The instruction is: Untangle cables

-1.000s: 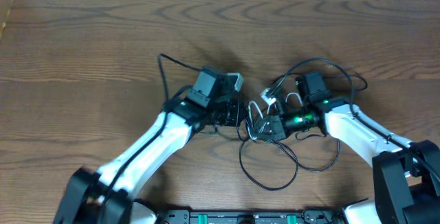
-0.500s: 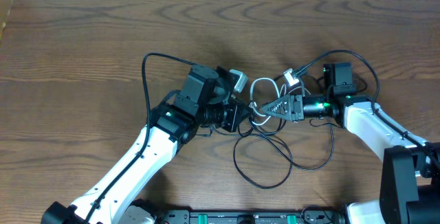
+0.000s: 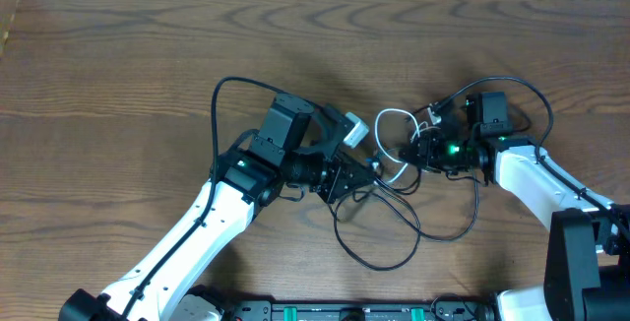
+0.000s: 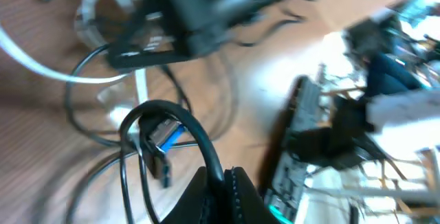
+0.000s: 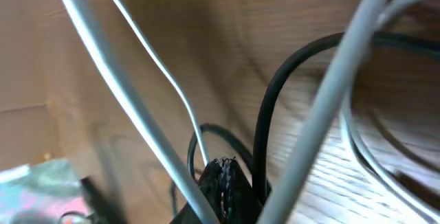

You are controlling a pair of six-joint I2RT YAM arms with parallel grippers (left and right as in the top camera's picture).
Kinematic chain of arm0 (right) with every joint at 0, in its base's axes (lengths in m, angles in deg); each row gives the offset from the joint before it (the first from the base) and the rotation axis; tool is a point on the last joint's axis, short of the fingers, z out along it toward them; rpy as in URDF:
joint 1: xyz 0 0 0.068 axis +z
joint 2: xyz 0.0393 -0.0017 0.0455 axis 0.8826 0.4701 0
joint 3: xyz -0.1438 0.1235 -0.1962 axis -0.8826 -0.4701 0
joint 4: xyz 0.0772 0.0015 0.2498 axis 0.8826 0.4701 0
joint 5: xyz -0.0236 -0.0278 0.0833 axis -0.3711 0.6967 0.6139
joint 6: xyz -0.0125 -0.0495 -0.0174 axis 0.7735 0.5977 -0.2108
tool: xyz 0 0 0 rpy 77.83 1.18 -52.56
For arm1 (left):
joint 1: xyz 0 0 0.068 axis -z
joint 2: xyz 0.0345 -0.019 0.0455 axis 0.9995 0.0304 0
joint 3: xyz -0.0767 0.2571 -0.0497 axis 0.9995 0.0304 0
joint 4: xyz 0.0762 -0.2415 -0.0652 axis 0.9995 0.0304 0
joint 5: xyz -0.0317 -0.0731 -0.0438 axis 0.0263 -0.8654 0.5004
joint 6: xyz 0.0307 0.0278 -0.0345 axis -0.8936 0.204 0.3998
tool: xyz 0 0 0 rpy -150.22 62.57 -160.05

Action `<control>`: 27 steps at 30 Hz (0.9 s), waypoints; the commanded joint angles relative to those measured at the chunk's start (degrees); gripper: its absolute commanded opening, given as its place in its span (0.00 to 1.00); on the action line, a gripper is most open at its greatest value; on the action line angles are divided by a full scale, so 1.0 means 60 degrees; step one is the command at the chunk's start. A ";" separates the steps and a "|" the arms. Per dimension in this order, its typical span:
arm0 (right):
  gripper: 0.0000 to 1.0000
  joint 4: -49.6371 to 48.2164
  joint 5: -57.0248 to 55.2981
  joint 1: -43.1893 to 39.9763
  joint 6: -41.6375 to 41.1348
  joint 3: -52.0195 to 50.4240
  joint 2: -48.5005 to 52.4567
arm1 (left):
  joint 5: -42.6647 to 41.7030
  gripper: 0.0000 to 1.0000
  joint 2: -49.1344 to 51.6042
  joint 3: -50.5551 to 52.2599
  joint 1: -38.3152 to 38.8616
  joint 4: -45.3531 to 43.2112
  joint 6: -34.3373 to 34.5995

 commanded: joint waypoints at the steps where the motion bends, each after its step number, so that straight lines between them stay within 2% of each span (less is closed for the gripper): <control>1: 0.01 0.0047 -0.0637 -0.0040 0.0441 -0.0018 -0.0164 | -0.1231 0.07 -0.0087 -0.0335 -0.0033 -0.0495 -0.0492; 6: 0.01 -0.0015 0.1118 -0.0040 0.1872 -0.0018 -0.0164 | 0.1060 0.08 -0.0084 -0.0335 -0.0033 -0.0743 0.0302; 10: 0.01 0.0022 0.1840 -0.0040 0.2353 -0.0018 -0.0164 | 0.1446 0.08 -0.0073 -0.0335 -0.0033 -0.0667 0.0382; 13: 0.01 0.0022 0.1843 -0.0040 0.2368 -0.0018 -0.0164 | 0.2408 0.08 -0.0073 -0.0331 -0.0033 -0.0328 0.0470; 17: 0.01 0.0022 0.1796 -0.0040 0.2368 -0.0018 -0.0164 | 0.5213 0.08 -0.0073 -0.0335 -0.0033 0.0459 0.1781; 21: 0.01 0.0044 0.1701 -0.0040 0.2368 -0.0018 -0.0164 | 0.8641 0.08 -0.0073 -0.0331 -0.0033 0.1599 0.3708; 27: 0.01 0.0069 0.1701 -0.0040 0.2368 -0.0018 -0.0164 | 1.0149 0.08 -0.0073 -0.0331 -0.0033 0.2382 0.4295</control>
